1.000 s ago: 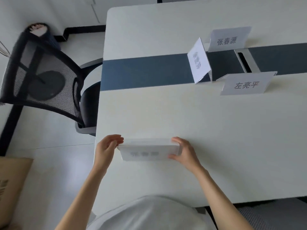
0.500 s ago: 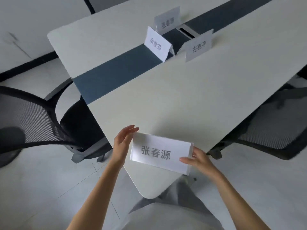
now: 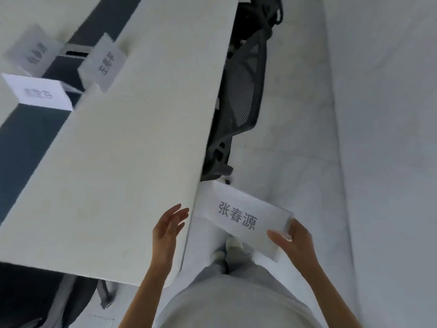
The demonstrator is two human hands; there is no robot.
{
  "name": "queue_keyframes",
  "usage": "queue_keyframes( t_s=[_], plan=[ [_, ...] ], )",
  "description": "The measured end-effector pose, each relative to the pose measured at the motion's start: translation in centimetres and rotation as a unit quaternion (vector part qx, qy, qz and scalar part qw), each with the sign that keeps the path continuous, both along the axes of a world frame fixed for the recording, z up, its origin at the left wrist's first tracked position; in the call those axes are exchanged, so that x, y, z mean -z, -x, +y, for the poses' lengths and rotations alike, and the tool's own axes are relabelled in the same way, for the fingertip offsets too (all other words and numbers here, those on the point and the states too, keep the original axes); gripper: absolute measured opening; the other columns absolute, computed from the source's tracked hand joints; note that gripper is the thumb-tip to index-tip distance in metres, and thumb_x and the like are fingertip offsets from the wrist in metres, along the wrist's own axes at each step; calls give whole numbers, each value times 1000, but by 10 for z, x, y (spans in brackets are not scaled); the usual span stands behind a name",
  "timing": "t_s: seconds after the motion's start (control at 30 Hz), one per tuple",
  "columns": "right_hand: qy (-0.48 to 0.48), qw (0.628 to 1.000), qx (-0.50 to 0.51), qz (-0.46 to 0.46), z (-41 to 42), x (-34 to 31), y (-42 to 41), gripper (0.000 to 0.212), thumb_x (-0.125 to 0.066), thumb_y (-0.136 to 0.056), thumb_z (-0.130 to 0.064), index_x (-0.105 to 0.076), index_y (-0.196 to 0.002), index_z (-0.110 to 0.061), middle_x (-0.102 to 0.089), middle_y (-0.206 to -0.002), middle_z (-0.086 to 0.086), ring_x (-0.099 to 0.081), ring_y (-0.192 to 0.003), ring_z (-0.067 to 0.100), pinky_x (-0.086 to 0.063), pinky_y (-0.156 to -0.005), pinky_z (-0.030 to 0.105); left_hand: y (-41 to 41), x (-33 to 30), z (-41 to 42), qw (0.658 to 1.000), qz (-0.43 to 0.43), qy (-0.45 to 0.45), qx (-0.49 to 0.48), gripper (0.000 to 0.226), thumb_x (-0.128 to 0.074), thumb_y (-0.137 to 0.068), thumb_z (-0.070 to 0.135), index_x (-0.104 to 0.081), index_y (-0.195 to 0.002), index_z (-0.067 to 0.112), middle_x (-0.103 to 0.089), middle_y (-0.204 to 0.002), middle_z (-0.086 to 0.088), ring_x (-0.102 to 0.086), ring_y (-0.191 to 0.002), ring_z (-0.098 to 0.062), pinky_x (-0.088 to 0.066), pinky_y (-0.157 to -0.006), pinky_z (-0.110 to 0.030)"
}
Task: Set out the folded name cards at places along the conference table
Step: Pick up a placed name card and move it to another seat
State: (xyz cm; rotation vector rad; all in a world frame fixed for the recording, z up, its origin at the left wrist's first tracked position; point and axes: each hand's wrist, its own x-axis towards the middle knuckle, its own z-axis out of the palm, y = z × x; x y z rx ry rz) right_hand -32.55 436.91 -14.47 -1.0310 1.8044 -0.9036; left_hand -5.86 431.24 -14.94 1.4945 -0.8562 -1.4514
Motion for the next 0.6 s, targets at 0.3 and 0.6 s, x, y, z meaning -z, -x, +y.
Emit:
queue_keyframes(
  t_s=[0.3,0.6],
  plan=[
    [-25,957,278,84,81,13,50,44,-68,-56,-45,-62,-91,-20,-71,-85,-17,-63,-86,10,-45,-64,8,127,-9,-59,956,-44,50,285,25,-37,-95,17,-57,-110,19,-68,-100,1,-65,-91,-3,-50,-85,-19],
    [2,948,315,54,-11,21,157,34,-64,-55,-50,-58,-84,-35,-66,-78,-35,-58,-81,-18,-42,-62,0,252,5,-137,932,-66,32,355,26,-38,-95,20,-58,-111,19,-69,-101,0,-65,-95,-9,-49,-91,-31]
  ],
)
